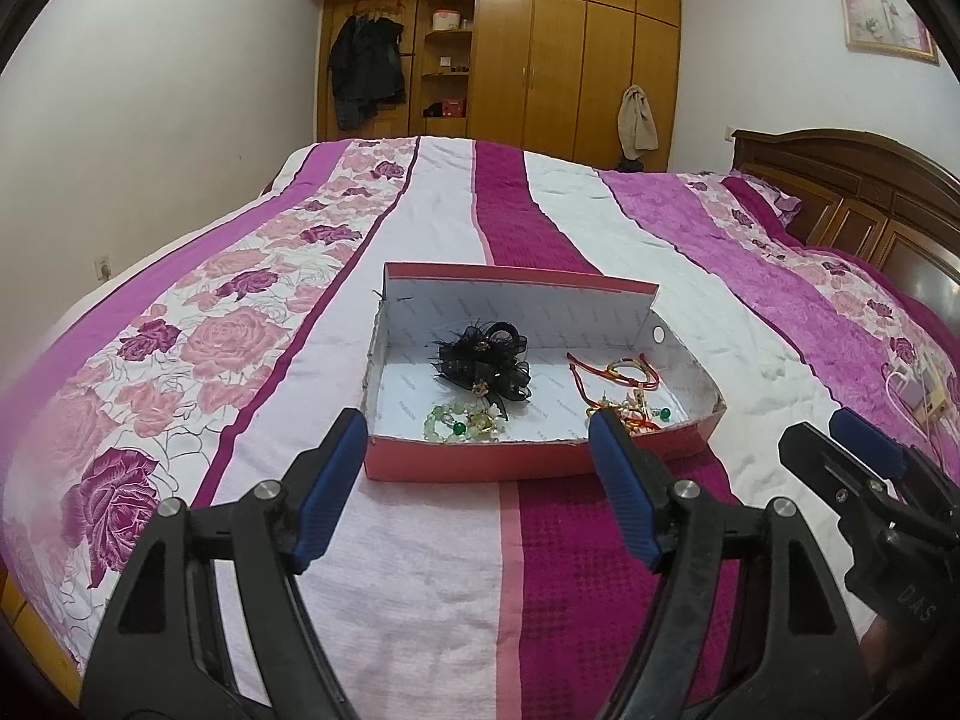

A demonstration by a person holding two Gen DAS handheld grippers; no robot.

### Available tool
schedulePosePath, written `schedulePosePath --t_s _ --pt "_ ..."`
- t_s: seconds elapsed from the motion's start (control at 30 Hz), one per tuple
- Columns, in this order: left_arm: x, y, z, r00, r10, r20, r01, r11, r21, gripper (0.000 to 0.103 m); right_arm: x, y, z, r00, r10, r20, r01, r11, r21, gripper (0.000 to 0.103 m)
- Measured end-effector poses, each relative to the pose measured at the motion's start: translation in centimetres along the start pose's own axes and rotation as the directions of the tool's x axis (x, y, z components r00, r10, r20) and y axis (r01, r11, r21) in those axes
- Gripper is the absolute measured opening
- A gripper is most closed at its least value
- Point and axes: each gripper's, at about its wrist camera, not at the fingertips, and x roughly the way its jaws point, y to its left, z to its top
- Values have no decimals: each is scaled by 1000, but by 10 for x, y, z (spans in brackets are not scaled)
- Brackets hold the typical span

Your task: Organize jewelry

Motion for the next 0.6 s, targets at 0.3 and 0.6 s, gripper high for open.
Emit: schedulePosePath --t_s 0.3,0.6 --pt "0 -2 0 1000 -5 -5 5 1000 -3 69 0 0 0 1000 -1 1 1 1000 -1 74" --pt "0 -2 0 1000 -6 -5 6 1000 -9 69 0 1 0 1000 -1 -1 1 1000 1 74"
